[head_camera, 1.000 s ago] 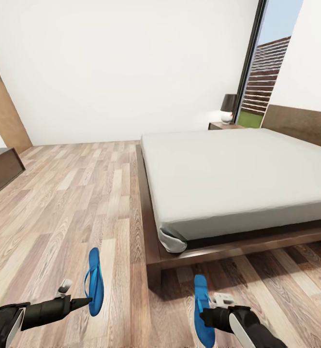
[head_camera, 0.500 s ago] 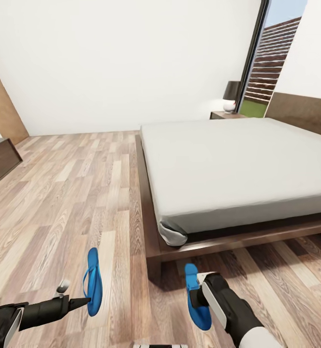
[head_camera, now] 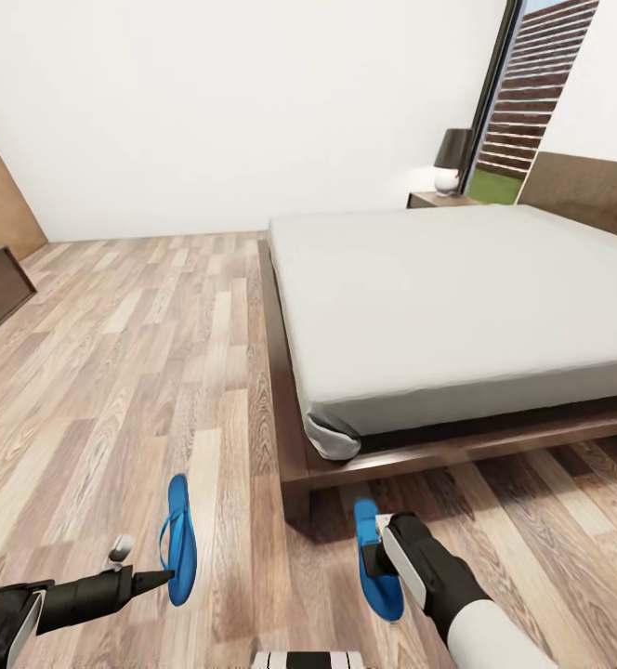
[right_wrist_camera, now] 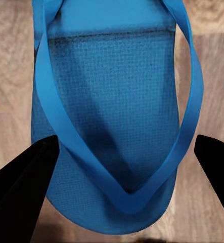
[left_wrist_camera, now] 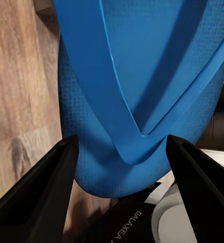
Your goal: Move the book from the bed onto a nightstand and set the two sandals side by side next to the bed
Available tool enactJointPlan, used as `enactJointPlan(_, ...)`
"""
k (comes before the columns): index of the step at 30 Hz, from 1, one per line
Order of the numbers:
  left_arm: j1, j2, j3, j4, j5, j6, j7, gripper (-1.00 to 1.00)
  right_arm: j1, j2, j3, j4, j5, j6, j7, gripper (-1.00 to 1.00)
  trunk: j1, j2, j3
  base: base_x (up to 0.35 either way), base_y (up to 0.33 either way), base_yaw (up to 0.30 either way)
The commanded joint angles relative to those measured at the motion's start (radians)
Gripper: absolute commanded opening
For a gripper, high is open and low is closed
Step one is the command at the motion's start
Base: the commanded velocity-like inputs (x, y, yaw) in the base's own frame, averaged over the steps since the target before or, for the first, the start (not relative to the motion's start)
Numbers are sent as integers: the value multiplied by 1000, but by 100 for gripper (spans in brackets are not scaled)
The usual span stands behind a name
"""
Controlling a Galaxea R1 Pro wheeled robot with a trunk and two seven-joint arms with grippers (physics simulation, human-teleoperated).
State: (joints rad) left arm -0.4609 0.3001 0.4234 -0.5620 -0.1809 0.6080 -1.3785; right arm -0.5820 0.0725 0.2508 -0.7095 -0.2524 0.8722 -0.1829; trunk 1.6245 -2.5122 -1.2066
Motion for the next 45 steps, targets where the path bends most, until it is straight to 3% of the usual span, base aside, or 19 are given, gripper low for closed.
enactJointPlan(1,-1,-1,6,-3,-10,11,-7,-100,-5,0,3,-1,-12,1,-10,-100,0,-1,-5,0,0,0)
enactJointPlan(6,-1,-1,6,-6,-8,13,-9,-100,-34,0,3,11,-11,-6,-10,-100,2,-2,-24,0,0,0)
enactJointPlan(16,-1,-1,6,-7,-22,13,-54,-100,-84,16,2,132,-11,-71,-10,-100,7,-4,-63,0,0,0)
enactJointPlan(29,-1,9,6,-7,-22,13,-56,-100,-91,19,4,140,-4,-139,-10,-100,13,-7,-113,0,0,0)
enactJointPlan(45,-1,13,5,-7,-22,12,-56,-100,-138,20,3,142,-10,-147,-29,-100,20,-11,-175,0,0,0)
